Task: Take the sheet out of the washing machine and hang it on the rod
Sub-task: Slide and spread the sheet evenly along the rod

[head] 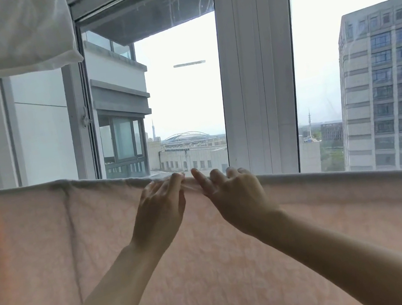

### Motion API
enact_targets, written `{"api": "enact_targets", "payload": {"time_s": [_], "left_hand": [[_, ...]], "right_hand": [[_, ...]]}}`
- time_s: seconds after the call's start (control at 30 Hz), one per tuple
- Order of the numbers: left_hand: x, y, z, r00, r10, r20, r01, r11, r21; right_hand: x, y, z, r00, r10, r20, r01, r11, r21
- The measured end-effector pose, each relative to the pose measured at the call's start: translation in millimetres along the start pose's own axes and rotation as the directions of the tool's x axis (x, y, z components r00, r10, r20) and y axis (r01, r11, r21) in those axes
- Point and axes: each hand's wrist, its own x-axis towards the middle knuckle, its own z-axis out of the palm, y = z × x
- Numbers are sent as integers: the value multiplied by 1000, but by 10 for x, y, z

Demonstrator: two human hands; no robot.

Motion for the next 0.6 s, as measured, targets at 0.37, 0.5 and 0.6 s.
{"api": "enact_targets", "payload": {"time_s": [0.37, 0.5, 0.6], "left_hand": [[94, -523, -102, 996, 45, 76, -49, 997, 56], [74, -576, -93, 990, 126, 59, -132, 986, 106], [-60, -650, -79, 975, 194, 105, -206, 971, 120]], "right_hand": [[-78, 51, 29, 999, 7, -32, -6, 1000, 20], [-104, 54, 66, 997, 16, -77, -13, 999, 38], [-92, 47, 120, 993, 4, -118, 2, 999, 52]]}}
